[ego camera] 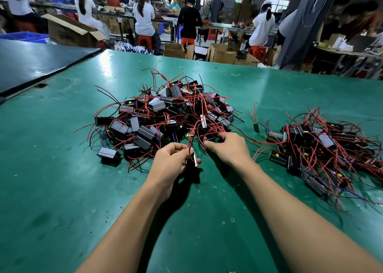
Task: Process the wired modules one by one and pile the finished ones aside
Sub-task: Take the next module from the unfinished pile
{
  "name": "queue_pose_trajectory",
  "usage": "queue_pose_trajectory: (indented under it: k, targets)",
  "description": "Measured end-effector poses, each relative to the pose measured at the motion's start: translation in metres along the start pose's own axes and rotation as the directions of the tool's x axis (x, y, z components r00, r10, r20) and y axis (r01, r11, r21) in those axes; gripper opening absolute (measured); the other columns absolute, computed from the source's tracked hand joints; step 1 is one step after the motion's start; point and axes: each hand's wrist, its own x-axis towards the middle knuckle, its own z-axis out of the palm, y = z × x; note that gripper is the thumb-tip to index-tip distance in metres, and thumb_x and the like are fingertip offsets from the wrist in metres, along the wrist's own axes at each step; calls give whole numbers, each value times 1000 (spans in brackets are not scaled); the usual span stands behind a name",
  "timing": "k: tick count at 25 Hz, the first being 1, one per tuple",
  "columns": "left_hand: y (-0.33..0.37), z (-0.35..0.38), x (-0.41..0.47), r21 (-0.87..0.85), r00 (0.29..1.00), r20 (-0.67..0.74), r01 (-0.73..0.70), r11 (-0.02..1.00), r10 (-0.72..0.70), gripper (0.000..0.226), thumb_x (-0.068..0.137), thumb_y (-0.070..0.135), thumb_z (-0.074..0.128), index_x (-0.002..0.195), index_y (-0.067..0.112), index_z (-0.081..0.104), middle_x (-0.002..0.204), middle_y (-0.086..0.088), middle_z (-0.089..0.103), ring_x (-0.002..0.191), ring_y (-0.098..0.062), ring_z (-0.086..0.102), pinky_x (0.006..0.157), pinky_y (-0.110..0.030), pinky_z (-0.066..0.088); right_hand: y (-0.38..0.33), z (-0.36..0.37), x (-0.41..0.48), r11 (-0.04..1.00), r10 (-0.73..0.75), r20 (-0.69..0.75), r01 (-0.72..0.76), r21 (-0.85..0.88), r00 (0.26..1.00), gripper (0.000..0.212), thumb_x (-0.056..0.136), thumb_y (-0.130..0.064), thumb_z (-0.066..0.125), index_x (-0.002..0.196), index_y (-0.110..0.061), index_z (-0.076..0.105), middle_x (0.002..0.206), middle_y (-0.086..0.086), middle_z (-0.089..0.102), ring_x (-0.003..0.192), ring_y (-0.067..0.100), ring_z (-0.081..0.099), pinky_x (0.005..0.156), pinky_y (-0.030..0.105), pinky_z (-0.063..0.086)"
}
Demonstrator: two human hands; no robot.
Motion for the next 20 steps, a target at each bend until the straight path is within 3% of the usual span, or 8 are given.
queue_pose_trajectory:
  k: [3,5,7,9,11,17,20]
  targets:
    - [-2,0,1,42,1000,15,-22,999,21,2,93,1,61,93,1,60,82,-14,63,82,-30,74,74,-42,60,-10,10,5,999,30,41,-30,11,999,58,74,-64,75,121,-31,70,126,0,68,122,26,57,100,39,39]
    - [-2,1,2,54,999,20,-28,998,27,1,92,0,62,92,0,61,81,-15,65,82,-30,72,78,-44,58,-11,14,8,994,78,21,-79,76,997,54,72,-64,77,113,-29,70,119,-3,69,118,24,56,97,40,31]
    - [-2,1,3,53,999,29,-22,998,21,2,90,-1,64,91,0,62,82,-18,67,81,-32,70,72,-43,59,-9,13,8,975,92,10,-92,201,996,48,69,-57,83,101,-27,64,108,-3,68,108,23,57,100,39,34]
    - [-2,0,4,23,1000,27,-3,1000,2,3,90,-1,64,91,0,62,84,-20,67,81,-32,70,69,-39,60,-5,10,9,910,64,32,-71,409,997,45,69,-37,90,96,-22,57,110,6,69,105,26,63,101,47,45]
    - [-1,-2,6,-50,999,30,39,998,-38,5,89,-1,64,92,1,61,81,-16,68,81,-28,72,71,-38,59,-1,2,6,850,29,27,-39,525,999,40,71,-24,90,92,-18,56,108,15,70,96,26,65,93,46,53]
    - [4,-7,6,-206,989,69,139,969,-128,10,84,3,67,91,6,62,79,-15,73,91,-30,72,85,-46,54,-1,-34,9,730,60,-190,87,678,980,10,86,-20,74,80,-21,65,78,1,67,67,16,56,62,28,46]
    - [4,-6,4,-214,991,49,136,967,-128,9,85,1,66,92,5,61,79,-16,73,95,-33,71,90,-49,53,-1,-38,7,798,28,1,-23,602,1000,12,86,-23,76,90,-18,66,88,0,69,67,14,58,59,26,47]
